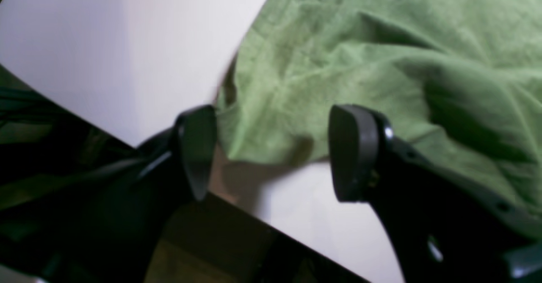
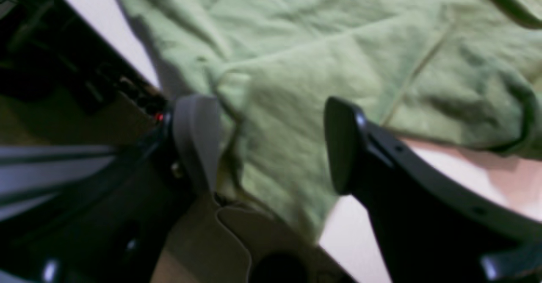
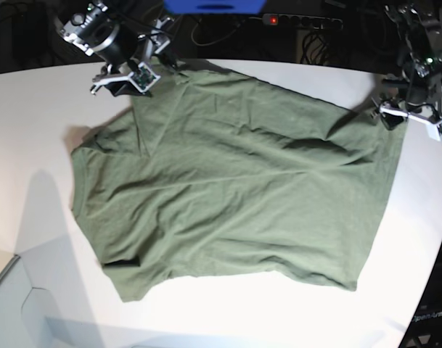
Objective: Layout the t-shirt on the table in an organized manner, then fold the t-shirt properly
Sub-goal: 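Lift the shirt with both grippers and spread it flat on the table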
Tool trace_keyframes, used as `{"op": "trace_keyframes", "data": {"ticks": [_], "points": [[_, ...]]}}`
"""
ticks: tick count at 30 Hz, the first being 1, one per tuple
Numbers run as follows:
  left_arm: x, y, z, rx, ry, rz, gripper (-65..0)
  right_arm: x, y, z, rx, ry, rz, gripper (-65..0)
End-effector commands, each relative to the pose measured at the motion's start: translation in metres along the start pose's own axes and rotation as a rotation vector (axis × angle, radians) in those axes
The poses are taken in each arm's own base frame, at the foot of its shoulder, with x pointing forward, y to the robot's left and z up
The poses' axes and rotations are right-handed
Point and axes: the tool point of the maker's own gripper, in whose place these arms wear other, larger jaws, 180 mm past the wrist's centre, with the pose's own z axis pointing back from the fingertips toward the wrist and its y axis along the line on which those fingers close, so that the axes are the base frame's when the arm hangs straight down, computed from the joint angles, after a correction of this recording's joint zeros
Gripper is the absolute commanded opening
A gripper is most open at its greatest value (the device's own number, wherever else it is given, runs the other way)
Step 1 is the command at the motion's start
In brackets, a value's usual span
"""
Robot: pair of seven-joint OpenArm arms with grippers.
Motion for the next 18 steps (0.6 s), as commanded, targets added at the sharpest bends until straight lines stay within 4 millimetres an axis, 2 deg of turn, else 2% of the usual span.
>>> {"op": "trace_keyframes", "data": {"ticks": [1,13,18], "points": [[0.016,-0.003,0.006,-0.009,-0.054,-0.009,-24.5,0.011,-0.003,0.003,-0.006,-0.05,-0.004,-25.8],[0.02,-0.015,0.009,-0.069,-0.064,0.024,-24.2,0.022,-0.033,0.001,-0.079,-0.076,0.01,-25.4],[0.031,-0.021,0.007,-0.084,-0.085,0.033,-24.2,0.01,-0.053,-0.008,-0.114,-0.049,-0.016,-25.3]]}}
